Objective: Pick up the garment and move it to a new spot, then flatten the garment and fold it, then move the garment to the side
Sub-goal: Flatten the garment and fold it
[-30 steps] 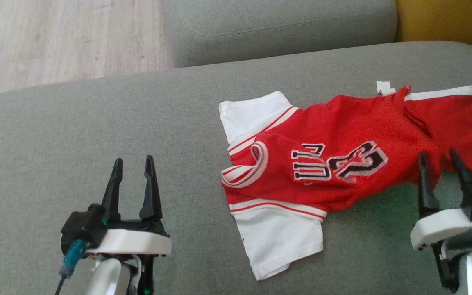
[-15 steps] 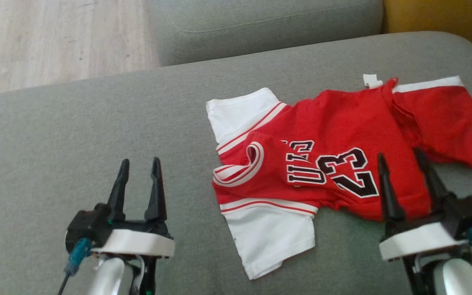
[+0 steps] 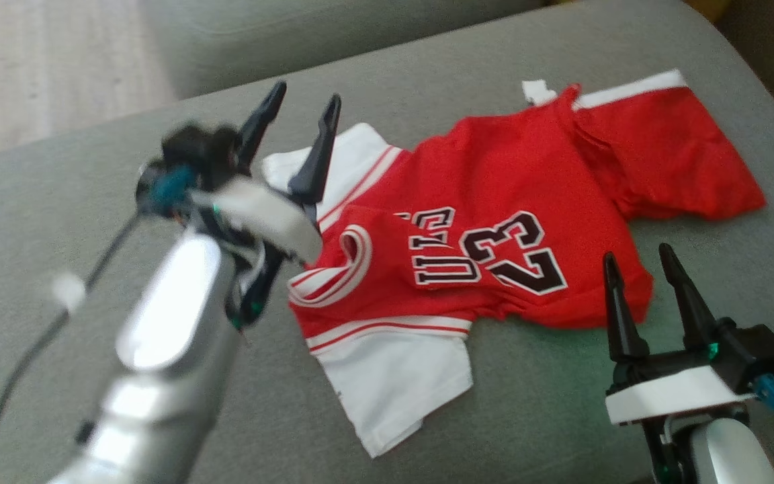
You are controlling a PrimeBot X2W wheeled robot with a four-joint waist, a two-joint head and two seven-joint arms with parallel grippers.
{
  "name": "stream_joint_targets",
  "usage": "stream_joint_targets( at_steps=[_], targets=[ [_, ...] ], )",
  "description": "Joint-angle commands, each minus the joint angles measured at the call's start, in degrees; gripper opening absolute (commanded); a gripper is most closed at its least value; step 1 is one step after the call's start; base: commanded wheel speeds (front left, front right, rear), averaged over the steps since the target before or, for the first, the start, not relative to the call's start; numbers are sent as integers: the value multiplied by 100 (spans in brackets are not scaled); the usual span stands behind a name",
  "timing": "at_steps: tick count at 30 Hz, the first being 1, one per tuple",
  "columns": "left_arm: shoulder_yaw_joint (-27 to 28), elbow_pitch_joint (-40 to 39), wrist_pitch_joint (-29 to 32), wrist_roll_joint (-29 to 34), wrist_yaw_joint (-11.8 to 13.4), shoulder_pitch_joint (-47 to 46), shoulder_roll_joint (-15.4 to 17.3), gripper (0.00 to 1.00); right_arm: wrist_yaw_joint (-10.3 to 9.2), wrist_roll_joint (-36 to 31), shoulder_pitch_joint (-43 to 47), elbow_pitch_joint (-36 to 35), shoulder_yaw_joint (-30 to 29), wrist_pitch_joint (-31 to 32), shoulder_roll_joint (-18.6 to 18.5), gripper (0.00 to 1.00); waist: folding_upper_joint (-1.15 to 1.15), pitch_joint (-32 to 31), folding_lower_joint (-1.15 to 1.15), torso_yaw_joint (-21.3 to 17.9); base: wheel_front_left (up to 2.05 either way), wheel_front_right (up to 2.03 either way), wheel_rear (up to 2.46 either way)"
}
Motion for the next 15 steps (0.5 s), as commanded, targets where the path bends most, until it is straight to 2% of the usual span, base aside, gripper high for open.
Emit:
stream_joint_targets(
  at_steps=[1, 6, 10, 15],
  targets=[
    [70, -6, 274, -145, -24, -443, 234, 100, -4, 62, -255, -134, 176, -90, -33, 100, 0, 172, 0, -276, 0, 0, 0],
    [-665, 524, 1532, -908, -36, -1272, 791, 100, -4, 203, -369, -5, 290, -214, -33, 100, 0, 414, 0, -688, 0, 0, 0],
    [-1014, 840, 2365, -1675, -37, -1624, 1173, 100, -4, 338, -450, 104, 354, -304, -33, 100, 0, 608, 0, -955, 0, 0, 0],
    [-1400, 1371, 2624, -1627, -37, -1936, 1664, 100, -4, 455, -557, 200, 511, -379, -33, 100, 0, 805, 0, -1212, 0, 0, 0]
  ],
)
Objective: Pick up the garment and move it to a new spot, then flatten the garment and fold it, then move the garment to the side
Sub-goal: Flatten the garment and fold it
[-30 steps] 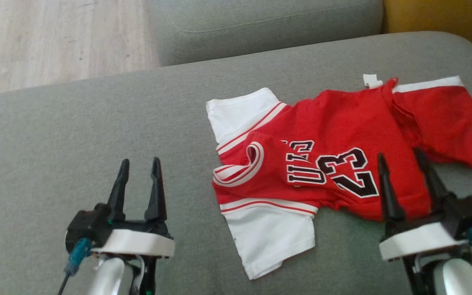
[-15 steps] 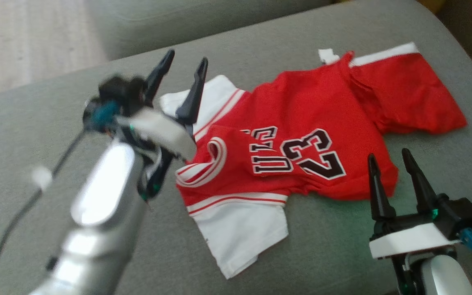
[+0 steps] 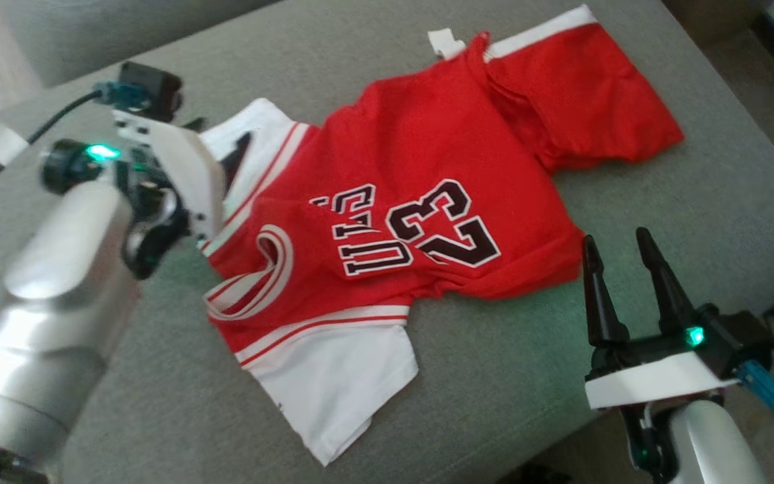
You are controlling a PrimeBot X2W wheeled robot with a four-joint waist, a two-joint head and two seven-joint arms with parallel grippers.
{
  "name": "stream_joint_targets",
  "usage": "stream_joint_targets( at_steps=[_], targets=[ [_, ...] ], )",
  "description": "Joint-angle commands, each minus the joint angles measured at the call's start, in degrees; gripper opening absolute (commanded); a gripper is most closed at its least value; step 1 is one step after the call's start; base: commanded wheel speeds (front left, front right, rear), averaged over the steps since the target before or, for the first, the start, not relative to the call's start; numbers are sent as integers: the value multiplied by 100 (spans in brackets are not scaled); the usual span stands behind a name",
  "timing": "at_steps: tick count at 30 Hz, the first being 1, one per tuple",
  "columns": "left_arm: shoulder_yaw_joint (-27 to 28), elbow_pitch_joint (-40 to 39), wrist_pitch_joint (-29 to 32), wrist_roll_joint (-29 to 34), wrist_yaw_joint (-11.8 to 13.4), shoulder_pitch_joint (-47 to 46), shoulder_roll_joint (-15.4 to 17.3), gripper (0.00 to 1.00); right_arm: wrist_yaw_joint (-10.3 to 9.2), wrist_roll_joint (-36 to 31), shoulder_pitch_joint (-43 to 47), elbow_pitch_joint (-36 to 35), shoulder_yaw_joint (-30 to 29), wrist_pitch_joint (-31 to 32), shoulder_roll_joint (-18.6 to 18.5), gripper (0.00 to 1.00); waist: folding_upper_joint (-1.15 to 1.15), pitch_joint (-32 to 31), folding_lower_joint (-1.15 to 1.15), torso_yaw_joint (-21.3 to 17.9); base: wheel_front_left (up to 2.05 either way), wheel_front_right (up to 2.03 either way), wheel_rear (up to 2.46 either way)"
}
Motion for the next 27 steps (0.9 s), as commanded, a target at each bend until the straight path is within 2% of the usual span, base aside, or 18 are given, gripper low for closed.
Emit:
stream_joint_targets(
  at_steps=[1, 5, 10, 22, 23, 24, 25, 26, 27],
  targets=[
    [102, 40, 5, 148, 10, -440, 323, 100, -4, 58, -204, -142, 184, -77, -32, 100, 0, 169, -1, -188, 0, 0, 0],
    [7, 645, -86, 363, 82, -568, 481, 100, -4, 127, -241, -111, 268, -104, -32, 100, 0, 257, -1, -316, 0, 0, 0],
    [-85, 1169, -204, 438, 73, -641, 511, 100, -4, 157, -249, -84, 309, -119, -32, 100, 0, 315, -1, -383, 0, 0, 0],
    [-531, 1764, -96, 532, 19, -801, 445, 100, -4, 240, -289, -183, 348, -125, -32, 100, 0, 460, -1, -410, 0, 0, 0],
    [-589, 1783, -11, 500, 16, -790, 439, 93, -4, 252, -287, -191, 349, -125, -32, 100, 0, 472, -1, -413, 0, 0, 0],
    [-670, 1759, 83, 448, 14, -766, 429, 47, -4, 262, -284, -196, 350, -125, -32, 100, 0, 481, -1, -415, 0, 0, 0],
    [-766, 1698, 167, 385, 13, -744, 435, 11, -4, 272, -280, -200, 349, -125, -32, 100, 0, 490, -1, -415, 0, 0, 0],
    [-851, 1627, 222, 319, 12, -732, 465, 0, -4, 281, -277, -203, 346, -125, -32, 100, 0, 498, -1, -414, 0, 0, 0],
    [-923, 1557, 252, 256, 11, -731, 503, 0, -4, 291, -277, -205, 341, -125, -32, 100, 0, 504, -1, -408, 0, 0, 0]
  ],
)
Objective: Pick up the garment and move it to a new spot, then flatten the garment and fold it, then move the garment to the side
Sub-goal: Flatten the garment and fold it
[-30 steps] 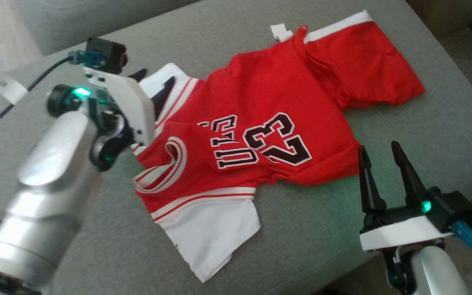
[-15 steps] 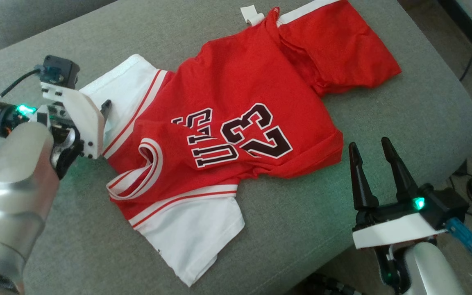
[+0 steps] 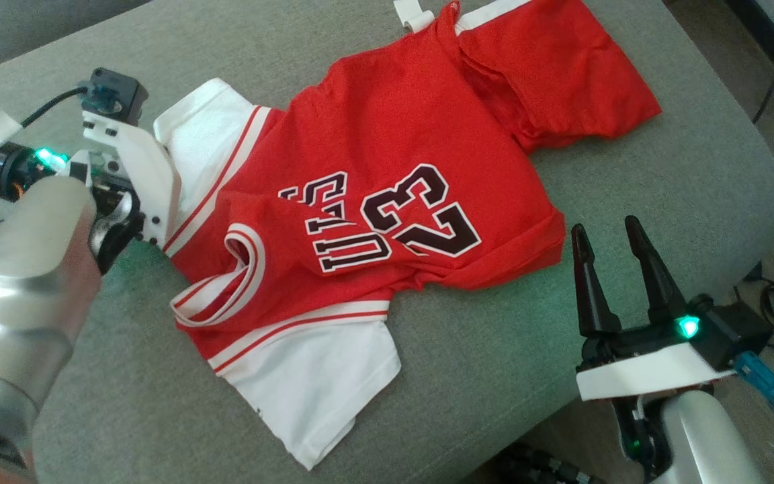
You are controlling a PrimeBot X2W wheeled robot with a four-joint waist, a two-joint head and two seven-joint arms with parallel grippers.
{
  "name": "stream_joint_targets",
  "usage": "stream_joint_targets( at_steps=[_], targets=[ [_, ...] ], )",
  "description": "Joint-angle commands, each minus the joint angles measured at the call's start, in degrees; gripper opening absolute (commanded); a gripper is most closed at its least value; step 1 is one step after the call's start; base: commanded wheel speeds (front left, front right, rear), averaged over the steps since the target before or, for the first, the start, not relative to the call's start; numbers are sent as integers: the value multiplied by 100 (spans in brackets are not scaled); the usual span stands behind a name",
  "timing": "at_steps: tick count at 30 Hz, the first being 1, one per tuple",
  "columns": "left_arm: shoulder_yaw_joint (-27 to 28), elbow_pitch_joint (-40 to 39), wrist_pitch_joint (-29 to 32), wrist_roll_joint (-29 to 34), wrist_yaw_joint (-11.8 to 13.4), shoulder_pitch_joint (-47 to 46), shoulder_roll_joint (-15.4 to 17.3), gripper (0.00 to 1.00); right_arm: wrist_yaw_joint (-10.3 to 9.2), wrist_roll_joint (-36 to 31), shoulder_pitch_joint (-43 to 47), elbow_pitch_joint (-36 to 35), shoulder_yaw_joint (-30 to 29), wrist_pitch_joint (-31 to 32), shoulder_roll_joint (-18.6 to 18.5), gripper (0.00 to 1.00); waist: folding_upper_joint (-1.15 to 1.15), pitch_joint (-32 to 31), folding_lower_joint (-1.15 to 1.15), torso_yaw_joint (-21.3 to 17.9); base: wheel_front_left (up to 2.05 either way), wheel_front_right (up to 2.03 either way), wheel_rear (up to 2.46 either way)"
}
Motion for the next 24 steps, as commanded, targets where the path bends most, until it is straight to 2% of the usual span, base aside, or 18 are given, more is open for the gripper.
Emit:
stream_joint_targets(
  at_steps=[1, 5, 9, 12, 14, 20, 24],
  targets=[
    [40, -34, 84, -35, 10, -50, 245, 0, -4, 33, -118, -194, 105, -76, -33, 100, 0, 1, 0, 10, 0, 0, 0],
    [-15, -116, -2, -248, 9, -153, 386, 0, -4, 48, -131, -177, 83, -76, -33, 100, 0, -20, 0, 73, 0, 0, 0],
    [19, -6, -616, -113, 35, -492, 568, 0, -4, 41, -158, -141, 104, -76, -33, 100, 0, -68, 0, 123, 0, 0, 0],
    [59, 129, -1041, 27, 171, -741, 638, 0, -4, 35, -154, -129, 108, -76, -33, 100, 0, -86, 0, 143, 0, 0, 0],
    [99, 234, -1298, 98, 302, -907, 667, 0, -4, 30, -151, -120, 112, -76, -33, 100, 0, -94, 0, 152, 0, 0, 0],
    [169, 596, -2007, 385, 1082, -1303, 696, 0, -4, 25, -147, -88, 132, -76, -33, 100, 0, -110, 0, 160, 0, 0, 0],
    [244, 787, -2481, 431, 1349, -1474, 668, 0, -4, 32, -159, -78, 143, -76, -33, 100, 0, -95, 0, 171, 0, 0, 0]
  ],
)
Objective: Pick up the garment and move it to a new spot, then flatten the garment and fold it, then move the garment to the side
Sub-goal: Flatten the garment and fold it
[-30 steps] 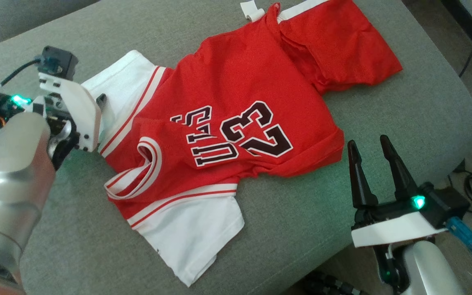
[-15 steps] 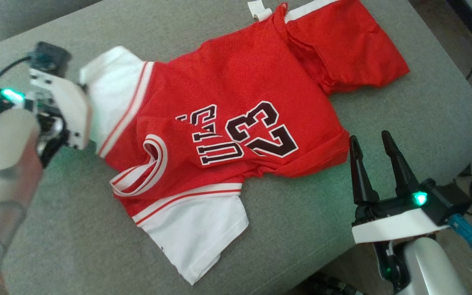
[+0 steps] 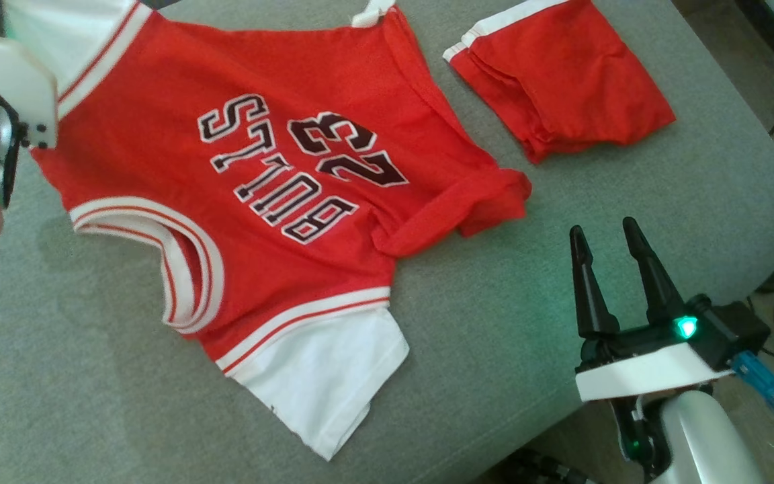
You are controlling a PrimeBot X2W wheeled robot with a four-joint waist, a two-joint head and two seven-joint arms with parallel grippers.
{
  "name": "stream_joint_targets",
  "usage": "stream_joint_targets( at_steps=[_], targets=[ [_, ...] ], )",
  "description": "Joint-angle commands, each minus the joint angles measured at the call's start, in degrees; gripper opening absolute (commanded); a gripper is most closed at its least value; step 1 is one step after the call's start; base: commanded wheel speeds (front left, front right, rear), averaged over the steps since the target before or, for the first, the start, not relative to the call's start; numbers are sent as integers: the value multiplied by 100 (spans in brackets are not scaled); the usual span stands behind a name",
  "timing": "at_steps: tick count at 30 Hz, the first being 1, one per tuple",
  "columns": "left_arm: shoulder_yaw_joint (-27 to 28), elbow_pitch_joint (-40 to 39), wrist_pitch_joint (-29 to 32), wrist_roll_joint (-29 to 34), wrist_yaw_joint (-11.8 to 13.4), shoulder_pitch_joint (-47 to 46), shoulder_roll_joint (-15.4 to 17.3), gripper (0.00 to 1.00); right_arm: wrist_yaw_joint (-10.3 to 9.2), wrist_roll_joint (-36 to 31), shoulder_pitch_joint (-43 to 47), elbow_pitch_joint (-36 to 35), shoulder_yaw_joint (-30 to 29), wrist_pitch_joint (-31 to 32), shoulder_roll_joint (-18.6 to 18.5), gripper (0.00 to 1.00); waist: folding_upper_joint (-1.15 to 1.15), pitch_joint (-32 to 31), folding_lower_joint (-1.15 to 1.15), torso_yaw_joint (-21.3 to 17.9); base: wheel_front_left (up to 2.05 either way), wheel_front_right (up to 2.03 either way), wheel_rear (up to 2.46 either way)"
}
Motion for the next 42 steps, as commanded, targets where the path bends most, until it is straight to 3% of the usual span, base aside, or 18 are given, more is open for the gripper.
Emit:
stream_joint_targets(
  at_steps=[1, 2, 3, 4, 5, 7, 15, 23, 26, 32, 37, 42],
  targets=[
    [252, -23, -257, 18, 126, -447, 179, 0, -4, 32, -137, -152, 121, -62, -33, 100, 0, 11, 0, 12, 0, 0, 0],
    [269, 9, -372, 15, 164, -461, 148, 0, -4, 32, -142, -152, 118, -62, -33, 100, 0, 13, 0, 22, 0, 0, 0],
    [289, 50, -475, 6, 205, -477, 120, 18, -4, 32, -144, -153, 113, -62, -33, 100, 0, 20, 0, 36, 0, 0, 0],
    [297, 81, -609, 20, 262, -501, 97, 97, -4, 31, -145, -157, 106, -62, -33, 100, 0, 27, 0, 57, 0, 0, 0],
    [311, 113, -740, 23, 310, -518, 69, 100, -4, 27, -147, -158, 104, -62, -33, 100, 0, 33, 0, 82, 0, 0, 0],
    [370, 180, -985, -20, 374, -534, -10, 100, -4, 7, -147, -152, 91, -62, -33, 100, 0, 30, 0, 150, 0, 0, 0],
    [552, 252, -1609, -321, 105, -322, -420, 100, -4, -92, -154, -156, -6, -62, -33, 100, 0, -138, 0, 516, 0, 0, 0],
    [905, -340, -1942, -682, -12, 631, -913, 100, -4, -350, -85, -157, -425, -62, -33, 100, 0, -617, 0, 1255, 0, 0, 0],
    [1153, -976, -1948, -726, 105, 1240, -1044, 100, -4, -454, -38, -162, -582, -38, -33, 100, 0, -812, 0, 1555, 0, 0, 0],
    [1499, -2468, -1950, -511, 571, 2913, -1276, 100, -4, -582, 130, -220, -840, 115, -33, 100, 0, -1109, 0, 2078, 0, 0, 0],
    [1561, -3292, -1951, -396, 882, 4187, -1432, 100, -4, -598, 277, -239, -883, 207, -33, 100, 0, -1258, 0, 2283, 0, 0, 0],
    [1620, -3763, -1951, -337, 1017, 4752, -1501, 100, -4, -614, 304, -283, -859, 276, -33, 100, 0, -1266, 0, 2325, 0, 0, 0]
  ],
)
